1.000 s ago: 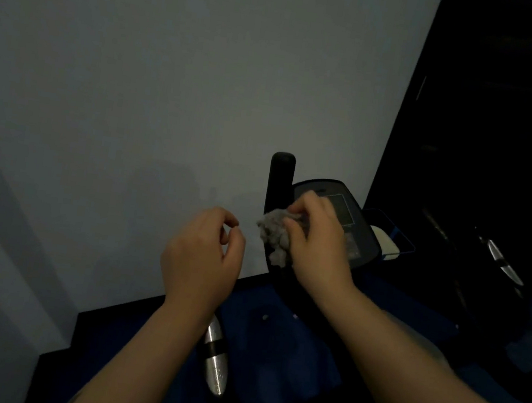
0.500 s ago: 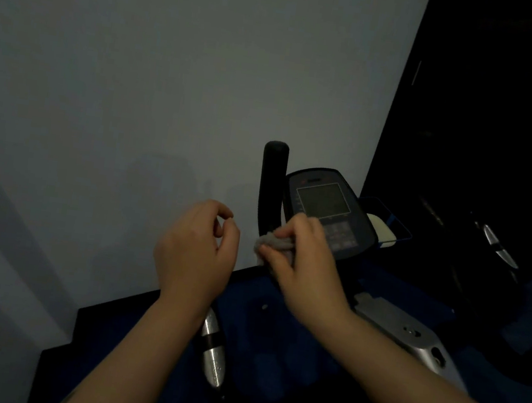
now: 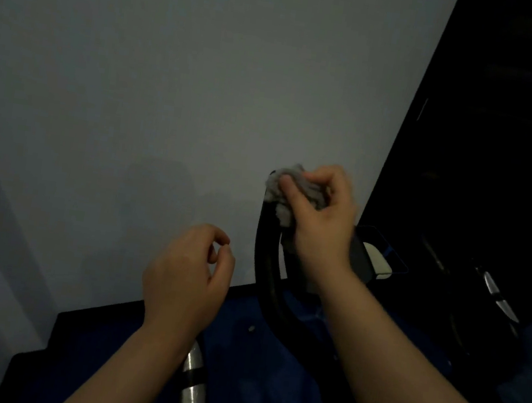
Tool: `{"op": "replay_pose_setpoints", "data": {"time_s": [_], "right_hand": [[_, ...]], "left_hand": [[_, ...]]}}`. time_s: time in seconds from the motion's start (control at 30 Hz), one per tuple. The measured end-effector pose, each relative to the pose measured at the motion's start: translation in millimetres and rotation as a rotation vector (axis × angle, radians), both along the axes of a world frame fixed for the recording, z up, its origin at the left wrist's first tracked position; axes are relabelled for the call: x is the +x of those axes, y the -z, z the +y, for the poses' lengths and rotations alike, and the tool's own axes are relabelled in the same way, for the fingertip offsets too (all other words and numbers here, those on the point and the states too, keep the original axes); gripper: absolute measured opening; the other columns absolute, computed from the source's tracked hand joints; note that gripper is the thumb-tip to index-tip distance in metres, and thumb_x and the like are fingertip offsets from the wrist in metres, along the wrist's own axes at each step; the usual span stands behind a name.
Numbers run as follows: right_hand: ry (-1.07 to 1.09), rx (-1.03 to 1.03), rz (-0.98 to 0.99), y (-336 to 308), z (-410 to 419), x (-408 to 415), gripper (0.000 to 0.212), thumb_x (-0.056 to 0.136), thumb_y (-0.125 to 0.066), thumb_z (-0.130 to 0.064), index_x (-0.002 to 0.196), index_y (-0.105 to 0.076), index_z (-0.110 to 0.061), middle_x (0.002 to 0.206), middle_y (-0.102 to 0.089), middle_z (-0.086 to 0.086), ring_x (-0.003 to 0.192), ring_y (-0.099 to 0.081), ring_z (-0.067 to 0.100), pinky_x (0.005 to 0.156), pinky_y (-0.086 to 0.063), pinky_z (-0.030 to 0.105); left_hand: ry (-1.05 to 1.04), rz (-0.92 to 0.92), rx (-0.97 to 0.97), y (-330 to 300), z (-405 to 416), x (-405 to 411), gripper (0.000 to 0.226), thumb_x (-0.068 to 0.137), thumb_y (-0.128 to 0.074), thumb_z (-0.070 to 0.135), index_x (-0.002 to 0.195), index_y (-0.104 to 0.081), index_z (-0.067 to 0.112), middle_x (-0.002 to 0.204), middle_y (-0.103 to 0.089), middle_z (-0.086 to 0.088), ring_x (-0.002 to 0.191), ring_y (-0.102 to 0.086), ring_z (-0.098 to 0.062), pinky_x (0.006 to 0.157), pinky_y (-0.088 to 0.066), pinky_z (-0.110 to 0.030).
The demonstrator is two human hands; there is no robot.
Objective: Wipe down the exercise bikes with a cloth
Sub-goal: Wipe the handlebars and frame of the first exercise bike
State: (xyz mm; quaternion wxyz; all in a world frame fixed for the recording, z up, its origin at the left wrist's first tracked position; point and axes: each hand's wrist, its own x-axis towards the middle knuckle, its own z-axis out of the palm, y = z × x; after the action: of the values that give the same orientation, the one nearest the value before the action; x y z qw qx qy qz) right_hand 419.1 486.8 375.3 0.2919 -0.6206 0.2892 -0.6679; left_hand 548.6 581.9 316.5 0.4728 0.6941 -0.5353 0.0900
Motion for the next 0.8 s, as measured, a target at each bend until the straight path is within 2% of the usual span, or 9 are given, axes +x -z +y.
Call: {"op": "replay_pose_setpoints", "data": {"time_s": [0.1, 0.17, 0.3, 0.37, 0.43, 0.57, 0.63, 0.7, 0.8], "right_hand": [[-0.16, 0.05, 0.085, 26.7, 6.2, -4.1, 0.027, 0.078, -0.071, 0.001, 0.076, -0.049, -0.014, 0.089, -0.051, 0.02, 0.079, -0.052, 0.012, 0.073, -0.043, 0.015], [-0.225, 0.053, 0.119, 29.2, 5.9, -16.8, 0.024, 0.077, -0.071, 0.001, 0.076, -0.05, -0.011, 0.086, -0.051, 0.014, 0.078, -0.053, 0.009, 0.072, -0.044, 0.015], [-0.156, 0.013, -0.014, -0.2, -10.2, -0.8, 0.025, 0.078, -0.072, -0.012, 0.076, -0.051, -0.025, 0.088, -0.05, 0.012, 0.081, -0.053, 0.018, 0.075, -0.046, 0.026], [-0.162, 0.011, 0.075, 8.7, -2.4, -0.3, 0.03, 0.079, -0.072, -0.006, 0.075, -0.049, -0.025, 0.089, -0.048, 0.014, 0.082, -0.052, 0.019, 0.076, -0.045, 0.026], [-0.191, -0.01, 0.19, 12.7, 3.8, -13.3, 0.031, 0.077, -0.073, -0.002, 0.074, -0.049, -0.021, 0.086, -0.049, 0.012, 0.08, -0.053, 0.011, 0.075, -0.043, 0.016], [-0.111, -0.138, 0.249, -33.3, -15.4, -7.6, 0.02, 0.074, -0.076, -0.005, 0.076, -0.062, -0.02, 0.085, -0.056, 0.003, 0.077, -0.055, -0.005, 0.071, -0.039, 0.005], [-0.097, -0.136, 0.388, -39.9, -14.3, 1.0, 0.009, 0.075, -0.076, -0.01, 0.08, -0.069, -0.013, 0.086, -0.061, 0.007, 0.08, -0.057, 0.0, 0.073, -0.04, 0.007], [-0.093, -0.103, 0.409, -33.4, -14.0, -11.8, 0.008, 0.076, -0.076, -0.011, 0.083, -0.071, -0.01, 0.086, -0.063, 0.007, 0.08, -0.059, 0.007, 0.074, -0.041, 0.011], [-0.112, -0.043, 0.426, -41.2, -20.6, -24.4, 0.006, 0.077, -0.075, -0.013, 0.083, -0.073, -0.012, 0.08, -0.066, 0.002, 0.075, -0.06, 0.005, 0.071, -0.042, 0.013]], "left_hand": [[-0.012, -0.001, 0.004, -1.7, 0.1, -1.9, 0.006, 0.084, -0.057, 0.023, 0.079, -0.061, 0.025, 0.064, -0.051, 0.012, 0.052, -0.044, 0.001, 0.048, -0.023, -0.013], [-0.011, 0.008, 0.009, -2.3, 1.0, -2.0, 0.008, 0.084, -0.055, 0.025, 0.079, -0.061, 0.025, 0.064, -0.052, 0.012, 0.052, -0.045, -0.002, 0.047, -0.026, -0.014], [-0.018, 0.01, 0.011, -1.3, 0.1, -2.7, 0.008, 0.085, -0.062, 0.017, 0.081, -0.062, 0.024, 0.064, -0.053, 0.012, 0.051, -0.046, -0.002, 0.044, -0.026, -0.015], [-0.017, 0.02, 0.018, -1.5, 1.1, -2.8, 0.008, 0.085, -0.062, 0.016, 0.082, -0.063, 0.024, 0.064, -0.053, 0.011, 0.051, -0.047, -0.002, 0.045, -0.027, -0.014], [-0.012, 0.014, 0.021, -1.4, 2.4, -2.5, 0.009, 0.084, -0.064, 0.015, 0.082, -0.063, 0.023, 0.064, -0.053, 0.011, 0.052, -0.047, -0.004, 0.046, -0.027, -0.013], [-0.025, 0.007, 0.021, -2.0, 1.2, -2.1, 0.01, 0.083, -0.064, 0.016, 0.081, -0.061, 0.025, 0.063, -0.052, 0.011, 0.052, -0.047, -0.004, 0.045, -0.025, -0.012], [-0.027, 0.008, 0.016, -1.6, 1.3, -2.8, 0.009, 0.083, -0.063, 0.015, 0.082, -0.062, 0.024, 0.064, -0.053, 0.011, 0.052, -0.048, -0.004, 0.045, -0.026, -0.012], [-0.011, 0.015, 0.007, -1.2, 2.7, -4.0, 0.01, 0.083, -0.064, 0.013, 0.082, -0.062, 0.022, 0.064, -0.053, 0.011, 0.052, -0.049, -0.005, 0.045, -0.029, -0.013], [0.006, 0.008, -0.016, -1.2, 3.9, -2.9, 0.01, 0.082, -0.065, 0.011, 0.082, -0.062, 0.021, 0.063, -0.052, 0.01, 0.051, -0.049, -0.007, 0.044, -0.033, -0.015]]}}
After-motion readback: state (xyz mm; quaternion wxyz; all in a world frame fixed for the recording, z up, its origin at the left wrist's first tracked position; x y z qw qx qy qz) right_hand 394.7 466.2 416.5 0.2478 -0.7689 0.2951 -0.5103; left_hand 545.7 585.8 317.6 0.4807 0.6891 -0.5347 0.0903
